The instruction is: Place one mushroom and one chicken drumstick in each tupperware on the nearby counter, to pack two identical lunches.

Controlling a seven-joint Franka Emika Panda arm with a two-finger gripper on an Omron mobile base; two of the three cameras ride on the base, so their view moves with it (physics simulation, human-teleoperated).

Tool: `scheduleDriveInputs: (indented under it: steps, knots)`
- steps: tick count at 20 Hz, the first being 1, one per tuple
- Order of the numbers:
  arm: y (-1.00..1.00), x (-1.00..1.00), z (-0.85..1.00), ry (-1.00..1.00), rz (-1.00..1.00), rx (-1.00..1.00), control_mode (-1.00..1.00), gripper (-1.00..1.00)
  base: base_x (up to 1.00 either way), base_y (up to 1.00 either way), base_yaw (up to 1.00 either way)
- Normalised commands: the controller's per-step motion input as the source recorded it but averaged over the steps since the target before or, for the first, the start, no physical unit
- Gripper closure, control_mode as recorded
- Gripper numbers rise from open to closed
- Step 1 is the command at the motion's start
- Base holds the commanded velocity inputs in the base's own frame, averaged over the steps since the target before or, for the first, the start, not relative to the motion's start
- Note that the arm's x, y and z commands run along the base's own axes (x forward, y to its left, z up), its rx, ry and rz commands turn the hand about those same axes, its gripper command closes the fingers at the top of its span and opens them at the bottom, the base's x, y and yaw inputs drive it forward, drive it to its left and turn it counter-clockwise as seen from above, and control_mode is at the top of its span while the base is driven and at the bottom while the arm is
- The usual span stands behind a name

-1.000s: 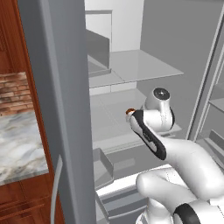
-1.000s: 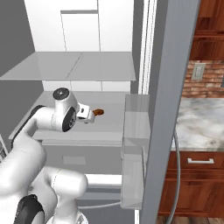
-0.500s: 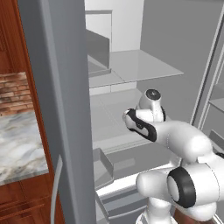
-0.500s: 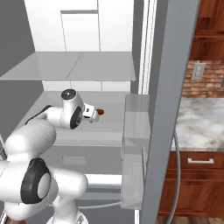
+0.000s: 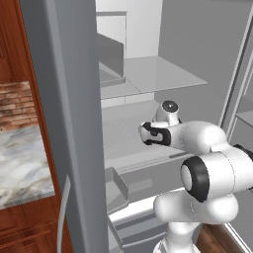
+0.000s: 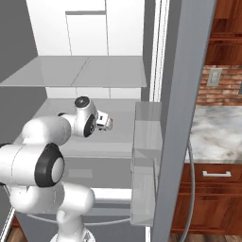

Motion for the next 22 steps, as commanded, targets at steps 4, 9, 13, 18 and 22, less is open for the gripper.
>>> scheduleDriveInputs:
  steps: [4, 9, 13, 18, 22]
  knots:
    - [-0.06, 0.5, -0.02, 0.01, -0.03, 0.0, -1.0, -1.0, 0.0, 0.0, 0.0]
    - [0.0, 0.39, -0.14, 0.0, -0.02, 0.0, -1.0, -1.0, 0.0, 0.0, 0.0]
    - [0.0, 0.17, -0.24, 0.0, 0.0, 0.0, -1.0, -1.0, 0.0, 0.0, 0.0]
    - [0.0, 0.08, -0.36, 0.0, 0.0, 0.0, -1.0, -1.0, 0.0, 0.0, 0.0]
    - [0.0, 0.17, -0.19, 0.0, 0.0, 0.0, -1.0, -1.0, 0.0, 0.0, 0.0]
